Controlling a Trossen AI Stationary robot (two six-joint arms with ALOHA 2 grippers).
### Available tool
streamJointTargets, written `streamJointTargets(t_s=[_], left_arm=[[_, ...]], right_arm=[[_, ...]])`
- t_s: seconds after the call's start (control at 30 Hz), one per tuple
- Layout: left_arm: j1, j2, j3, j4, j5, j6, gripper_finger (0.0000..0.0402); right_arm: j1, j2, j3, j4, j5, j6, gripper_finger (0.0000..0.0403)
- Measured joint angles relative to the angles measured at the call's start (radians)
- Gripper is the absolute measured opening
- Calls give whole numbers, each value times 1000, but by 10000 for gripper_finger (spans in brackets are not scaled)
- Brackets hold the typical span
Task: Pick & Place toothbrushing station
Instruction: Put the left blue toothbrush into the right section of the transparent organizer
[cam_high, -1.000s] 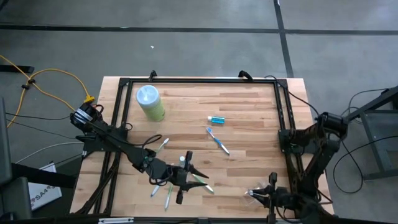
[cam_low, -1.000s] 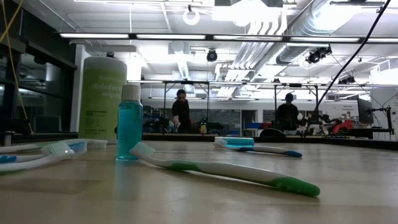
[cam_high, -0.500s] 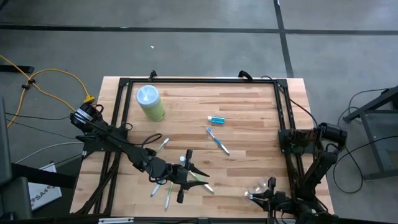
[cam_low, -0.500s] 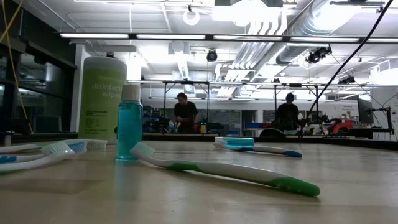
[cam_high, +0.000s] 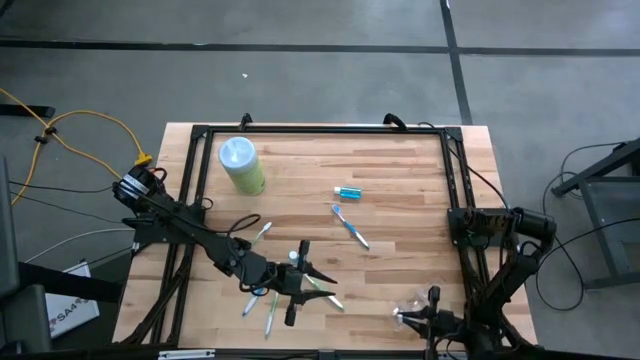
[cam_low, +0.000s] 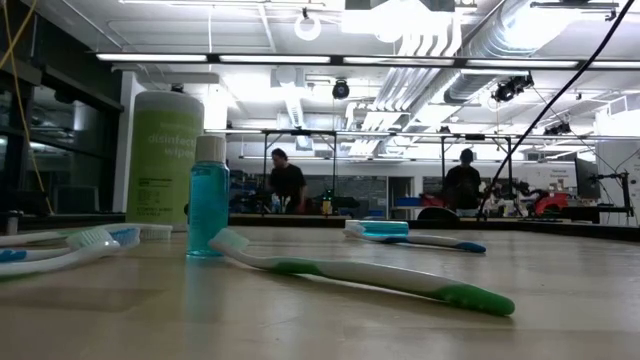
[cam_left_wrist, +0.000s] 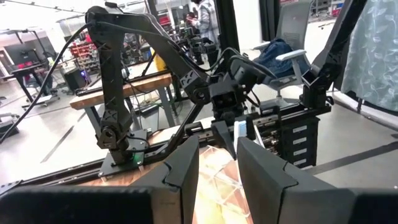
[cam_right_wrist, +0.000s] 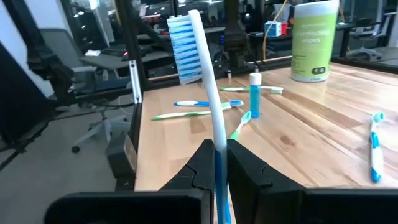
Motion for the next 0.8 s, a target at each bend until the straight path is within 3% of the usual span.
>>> streamJointTargets(t_s=[0.13,0.5,0.8], left_arm=[[0,0,0,0,0,0,103],[0,0,0,0,2,15,103],[0,0,0,-2,2,26,103]], right_arm=[[0,-4,0,11,59,-6,15],[54,-136,0,264,113,-428,15],[40,-139,0,252,112,-509,15]])
